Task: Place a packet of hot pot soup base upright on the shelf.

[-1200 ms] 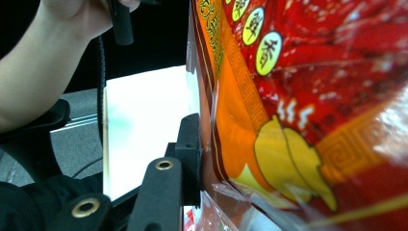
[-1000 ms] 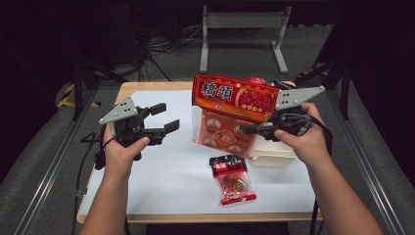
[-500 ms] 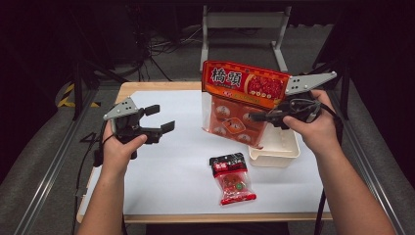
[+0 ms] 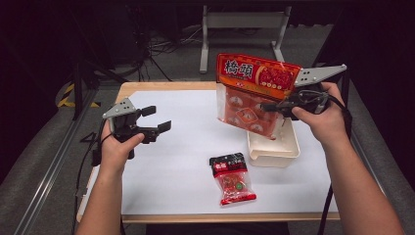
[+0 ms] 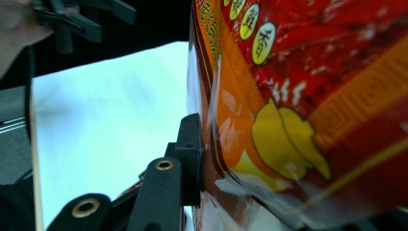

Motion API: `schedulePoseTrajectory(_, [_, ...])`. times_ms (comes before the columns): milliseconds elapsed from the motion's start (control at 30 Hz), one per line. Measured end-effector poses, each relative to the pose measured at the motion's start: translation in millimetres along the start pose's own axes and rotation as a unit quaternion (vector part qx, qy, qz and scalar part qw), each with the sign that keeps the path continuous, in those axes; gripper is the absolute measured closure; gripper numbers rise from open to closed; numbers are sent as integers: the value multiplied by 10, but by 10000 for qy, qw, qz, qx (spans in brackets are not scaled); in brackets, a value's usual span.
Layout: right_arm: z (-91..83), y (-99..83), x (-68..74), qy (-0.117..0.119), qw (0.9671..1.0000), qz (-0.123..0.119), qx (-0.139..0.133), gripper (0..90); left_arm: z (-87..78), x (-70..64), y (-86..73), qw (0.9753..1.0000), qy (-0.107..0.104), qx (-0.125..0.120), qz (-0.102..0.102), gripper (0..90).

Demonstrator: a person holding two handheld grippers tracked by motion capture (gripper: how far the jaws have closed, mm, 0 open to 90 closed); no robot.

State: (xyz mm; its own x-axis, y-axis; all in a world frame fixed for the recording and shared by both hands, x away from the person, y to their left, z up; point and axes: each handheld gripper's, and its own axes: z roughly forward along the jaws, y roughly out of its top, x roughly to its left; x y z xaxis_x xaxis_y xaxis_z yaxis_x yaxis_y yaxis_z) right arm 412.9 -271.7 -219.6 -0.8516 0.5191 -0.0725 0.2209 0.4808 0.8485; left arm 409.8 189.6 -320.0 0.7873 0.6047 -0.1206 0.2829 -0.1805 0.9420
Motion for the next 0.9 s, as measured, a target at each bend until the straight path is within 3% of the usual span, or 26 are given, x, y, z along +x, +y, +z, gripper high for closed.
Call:
schedulePoseTrajectory(467, [-119,-136,-139,-532,9984,204,52,706,18,10,-24,9995,76,238,171,140])
schedulePoseTrajectory(900, [-193,-375,-213,-619,9967,469,-222,707,30,36,-51,9994,33,310,170,121])
